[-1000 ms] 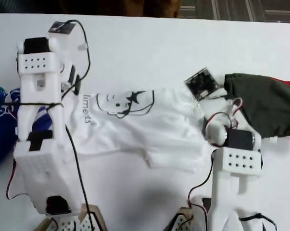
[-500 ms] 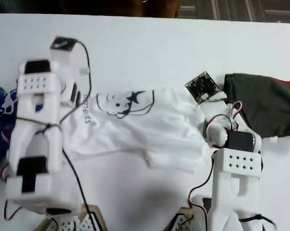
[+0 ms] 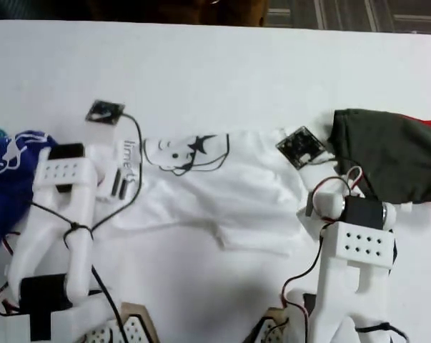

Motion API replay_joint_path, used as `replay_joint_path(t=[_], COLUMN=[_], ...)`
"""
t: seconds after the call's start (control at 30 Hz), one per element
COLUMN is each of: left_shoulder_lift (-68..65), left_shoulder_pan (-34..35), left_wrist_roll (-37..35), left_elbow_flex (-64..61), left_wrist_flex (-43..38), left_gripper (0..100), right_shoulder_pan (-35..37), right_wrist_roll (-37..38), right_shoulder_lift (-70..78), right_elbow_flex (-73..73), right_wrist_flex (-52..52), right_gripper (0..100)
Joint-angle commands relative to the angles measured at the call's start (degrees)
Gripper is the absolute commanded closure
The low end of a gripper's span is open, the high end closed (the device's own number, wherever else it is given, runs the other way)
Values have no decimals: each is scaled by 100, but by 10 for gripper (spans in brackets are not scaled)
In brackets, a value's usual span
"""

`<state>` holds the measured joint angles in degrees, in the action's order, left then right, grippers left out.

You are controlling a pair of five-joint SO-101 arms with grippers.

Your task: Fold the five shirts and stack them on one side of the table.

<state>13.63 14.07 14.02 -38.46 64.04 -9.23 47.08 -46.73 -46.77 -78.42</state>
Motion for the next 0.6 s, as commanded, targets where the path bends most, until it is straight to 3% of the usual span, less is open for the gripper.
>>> replay_joint_path(t=[0.0, 0.2, 0.37, 0.57], left_shoulder_lift=[229, 229, 229, 229], left_shoulder_pan=[18, 26, 26, 26], left_wrist_roll=[44, 44, 44, 44], left_elbow_flex=[-400, -1024, -1305, -1314], left_wrist_flex=[-378, -976, -1442, -1468], left_gripper=[842, 842, 841, 841], right_shoulder_pan=[-22, 330, 1200, 1367], right_wrist_roll=[70, 167, 554, 862], right_shoulder_lift=[-84, -84, -84, -75], right_elbow_flex=[35, -316, -1029, -1363], right_wrist_flex=[-312, -611, -497, 374], right_gripper=[976, 807, 813, 813])
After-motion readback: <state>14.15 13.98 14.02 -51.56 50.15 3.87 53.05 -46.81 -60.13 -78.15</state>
